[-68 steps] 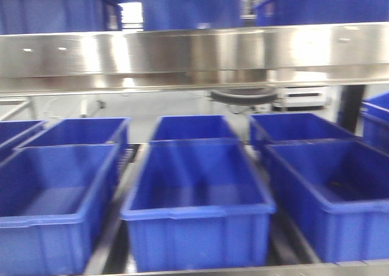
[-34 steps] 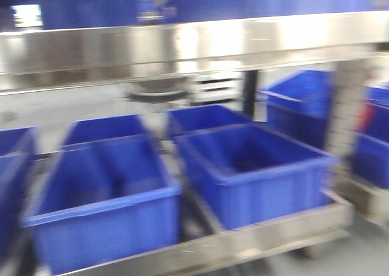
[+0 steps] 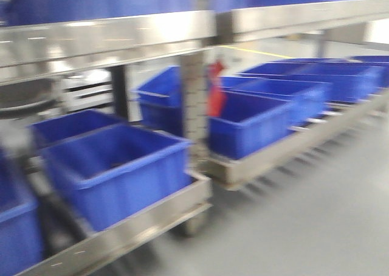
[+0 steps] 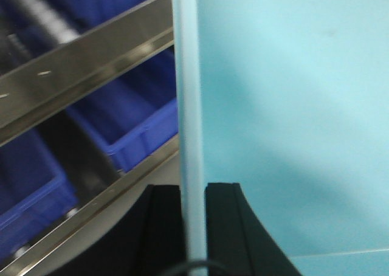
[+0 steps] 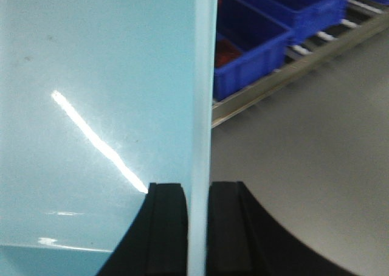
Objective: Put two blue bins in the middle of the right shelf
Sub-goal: 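Drive the base away from the shelf holding the cyan bin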
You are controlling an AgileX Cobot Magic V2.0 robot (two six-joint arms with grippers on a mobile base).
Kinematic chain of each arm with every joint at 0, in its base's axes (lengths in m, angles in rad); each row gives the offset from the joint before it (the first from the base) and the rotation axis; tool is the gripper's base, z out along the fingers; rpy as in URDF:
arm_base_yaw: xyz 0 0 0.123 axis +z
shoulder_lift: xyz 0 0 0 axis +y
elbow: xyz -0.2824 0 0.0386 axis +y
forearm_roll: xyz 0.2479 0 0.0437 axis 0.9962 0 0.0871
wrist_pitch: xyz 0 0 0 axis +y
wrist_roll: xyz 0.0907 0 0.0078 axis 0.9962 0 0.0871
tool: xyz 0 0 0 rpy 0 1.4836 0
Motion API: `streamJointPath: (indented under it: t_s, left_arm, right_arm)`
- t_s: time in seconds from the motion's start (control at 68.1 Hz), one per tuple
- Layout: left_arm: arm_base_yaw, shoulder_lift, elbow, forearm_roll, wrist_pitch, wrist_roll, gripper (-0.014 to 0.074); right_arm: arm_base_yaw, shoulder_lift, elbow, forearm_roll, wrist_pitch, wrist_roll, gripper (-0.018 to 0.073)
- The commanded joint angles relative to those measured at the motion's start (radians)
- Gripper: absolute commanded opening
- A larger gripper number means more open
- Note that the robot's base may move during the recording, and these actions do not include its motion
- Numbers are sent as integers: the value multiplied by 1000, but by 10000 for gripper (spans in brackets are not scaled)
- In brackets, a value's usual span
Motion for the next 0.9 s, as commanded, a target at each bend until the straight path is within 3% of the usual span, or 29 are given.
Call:
streamJointPath:
  t_s: [0.0,0.881]
  left_arm:
    - [1,-19,-19,42,-45,-5,-111]
    - [1,-19,-19,42,-45,-5,-111]
  right_arm:
    - [-1,-21,-22,-44,-91,-16,-166]
    - [-1,-21,-22,-44,-91,-16,-166]
